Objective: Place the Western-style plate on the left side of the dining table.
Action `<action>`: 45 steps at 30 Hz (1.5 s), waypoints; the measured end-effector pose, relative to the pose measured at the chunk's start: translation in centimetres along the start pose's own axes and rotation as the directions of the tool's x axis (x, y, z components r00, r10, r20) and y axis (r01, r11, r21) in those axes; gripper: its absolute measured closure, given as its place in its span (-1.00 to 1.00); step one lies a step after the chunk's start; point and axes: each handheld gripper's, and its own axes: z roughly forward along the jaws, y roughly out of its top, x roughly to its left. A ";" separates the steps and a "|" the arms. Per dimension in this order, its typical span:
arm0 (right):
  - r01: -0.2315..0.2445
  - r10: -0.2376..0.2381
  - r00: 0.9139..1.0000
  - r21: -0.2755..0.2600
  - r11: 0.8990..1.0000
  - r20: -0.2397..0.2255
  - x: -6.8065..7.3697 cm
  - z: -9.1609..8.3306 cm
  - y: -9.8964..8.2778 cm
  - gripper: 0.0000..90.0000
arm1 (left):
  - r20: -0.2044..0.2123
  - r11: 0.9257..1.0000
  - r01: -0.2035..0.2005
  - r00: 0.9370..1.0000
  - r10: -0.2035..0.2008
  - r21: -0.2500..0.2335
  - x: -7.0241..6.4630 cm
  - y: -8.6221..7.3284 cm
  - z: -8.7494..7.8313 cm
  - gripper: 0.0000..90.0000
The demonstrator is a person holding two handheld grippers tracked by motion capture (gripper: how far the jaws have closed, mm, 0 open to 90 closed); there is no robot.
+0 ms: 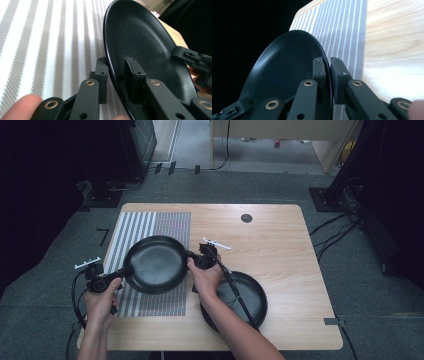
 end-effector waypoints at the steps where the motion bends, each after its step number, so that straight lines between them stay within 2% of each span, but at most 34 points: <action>1: 0.001 -0.001 1.000 0.002 1.000 0.000 0.1 0.5 0.1 0.86 | -0.007 1.000 0.002 1.000 -0.002 -0.004 0.2 0.2 0.1 0.66; 3: -0.005 0.005 1.000 0.007 1.000 -0.001 0.2 0.9 0.1 0.86 | -0.013 1.000 0.003 1.000 -0.004 -0.010 0.5 0.4 0.1 0.66; 4: -0.039 0.039 0.999 0.030 0.999 -0.002 0.3 1.8 0.2 0.86 | -0.022 1.000 0.014 1.000 -0.015 -0.020 1.1 0.8 0.3 0.67; 6: -0.047 0.047 0.999 0.034 0.998 -0.004 0.3 2.1 0.1 0.86 | -0.022 0.999 0.022 1.000 -0.022 -0.023 1.4 0.9 0.4 0.68; 7: -0.056 0.056 0.998 0.042 0.998 -0.001 0.3 2.5 0.1 0.86 | -0.023 0.999 0.039 0.999 -0.039 -0.019 2.0 1.0 0.7 0.68; 10: -0.040 0.039 0.999 0.058 0.997 0.025 0.7 4.0 0.2 0.86 | -0.030 0.998 0.065 0.997 -0.066 -0.013 2.9 1.1 1.3 0.68; 16: -0.034 0.032 0.999 0.062 0.998 0.037 0.7 5.5 0.7 0.85 | -0.042 0.995 0.094 0.995 -0.095 -0.028 3.9 1.4 2.1 0.68; 21: -0.011 0.007 0.999 0.079 0.997 0.046 0.8 6.9 1.2 0.85 | -0.057 0.992 0.124 0.991 -0.125 -0.028 4.9 1.4 3.0 0.66; 23: -0.014 0.009 0.999 0.086 0.996 0.052 0.4 7.7 1.4 0.85 | -0.066 0.992 0.124 0.990 -0.126 -0.034 4.9 1.5 3.3 0.66; 27: -0.019 0.014 0.998 0.081 0.997 0.062 0.2 8.3 1.5 0.84 | -0.087 0.993 0.113 0.990 -0.115 -0.032 5.0 1.8 3.9 0.65; 30: -0.017 0.012 0.998 0.080 0.997 0.063 0.1 8.7 1.4 0.84 | -0.096 0.992 0.120 0.988 -0.123 -0.033 5.3 1.8 4.1 0.65; 36: 0.009 -0.015 0.997 0.078 0.997 0.073 0.4 9.4 1.1 0.84 | -0.120 0.989 0.138 0.983 -0.143 -0.042 6.0 1.8 4.5 0.64; 40: 0.030 -0.037 0.996 0.090 0.996 0.084 0.4 9.8 1.0 0.83 | -0.126 0.989 0.142 0.981 -0.146 -0.041 6.1 1.6 4.8 0.63; 42: 0.046 -0.054 0.995 0.089 0.995 0.086 0.3 9.9 1.1 0.82 | -0.134 0.990 0.134 0.981 -0.139 -0.044 6.0 1.5 4.9 0.61; 45: 0.044 -0.050 0.996 0.082 0.996 0.076 0.1 10.0 1.2 0.83 | -0.139 0.992 0.117 0.983 -0.123 -0.052 5.8 1.4 5.0 0.57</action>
